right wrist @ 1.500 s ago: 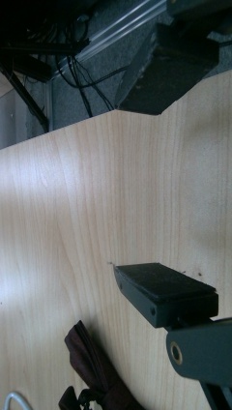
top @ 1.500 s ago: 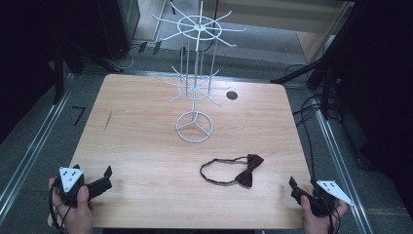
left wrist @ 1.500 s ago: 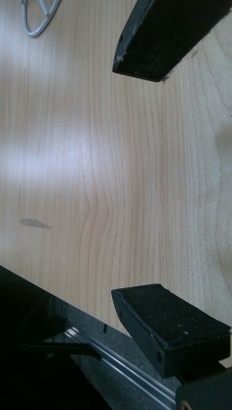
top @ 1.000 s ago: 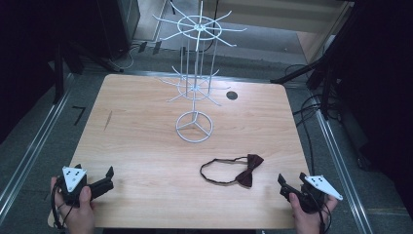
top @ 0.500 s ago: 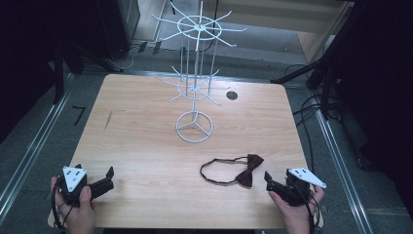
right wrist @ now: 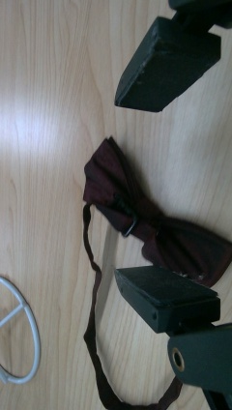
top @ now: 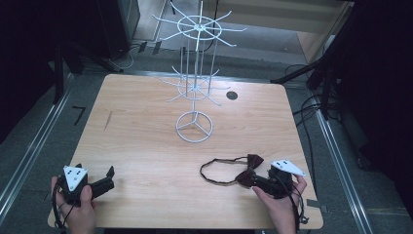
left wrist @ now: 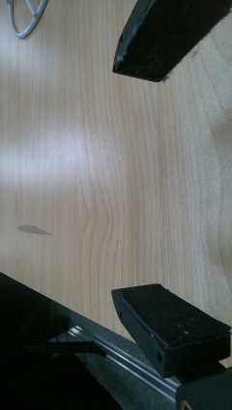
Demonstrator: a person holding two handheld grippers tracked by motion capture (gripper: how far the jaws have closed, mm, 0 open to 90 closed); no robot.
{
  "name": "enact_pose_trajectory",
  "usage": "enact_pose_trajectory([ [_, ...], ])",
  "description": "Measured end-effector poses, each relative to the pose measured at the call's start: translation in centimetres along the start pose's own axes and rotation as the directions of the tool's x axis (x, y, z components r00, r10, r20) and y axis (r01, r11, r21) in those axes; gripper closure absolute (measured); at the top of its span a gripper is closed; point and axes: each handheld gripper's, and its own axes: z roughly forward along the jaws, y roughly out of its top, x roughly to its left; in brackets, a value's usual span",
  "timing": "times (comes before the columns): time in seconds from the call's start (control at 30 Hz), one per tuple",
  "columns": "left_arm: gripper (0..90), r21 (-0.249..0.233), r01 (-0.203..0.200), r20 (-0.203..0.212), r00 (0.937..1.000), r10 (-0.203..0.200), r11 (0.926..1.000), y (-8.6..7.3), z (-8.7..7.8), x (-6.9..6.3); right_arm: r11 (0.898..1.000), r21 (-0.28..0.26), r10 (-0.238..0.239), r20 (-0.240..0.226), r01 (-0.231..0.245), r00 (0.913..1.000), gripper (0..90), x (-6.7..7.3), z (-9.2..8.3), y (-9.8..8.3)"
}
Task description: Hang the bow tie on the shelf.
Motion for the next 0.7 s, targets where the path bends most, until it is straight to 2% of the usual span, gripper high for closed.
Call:
enact_pose_trajectory([
  [0.33,0.4,0.002,0.004,0.004,1.0,-0.004,1.0,0.0,0.0,0.1,0.996,0.092,-0.02,0.001,0.02,0.9998,18.4,2.6,1.9,0.1],
  [0.5,0.4,0.006,0.023,0.016,0.9996,-0.023,0.9997,0.0,0.1,0.3,0.992,0.123,-0.025,0.008,0.024,0.9997,23.5,3.2,2.6,-0.1],
  [0.57,0.4,0.01,0.019,0.018,0.9997,-0.019,0.9998,0.0,0.1,0.3,0.992,0.122,-0.031,-0.004,0.031,0.9995,28.1,3.3,2.8,-0.2],
  [0.7,0.4,0.009,0.015,0.018,0.9997,-0.015,0.9998,0.0,0.1,0.2,0.99,0.139,-0.037,0.005,0.036,0.9993,29.4,3.6,3.2,-0.6],
])
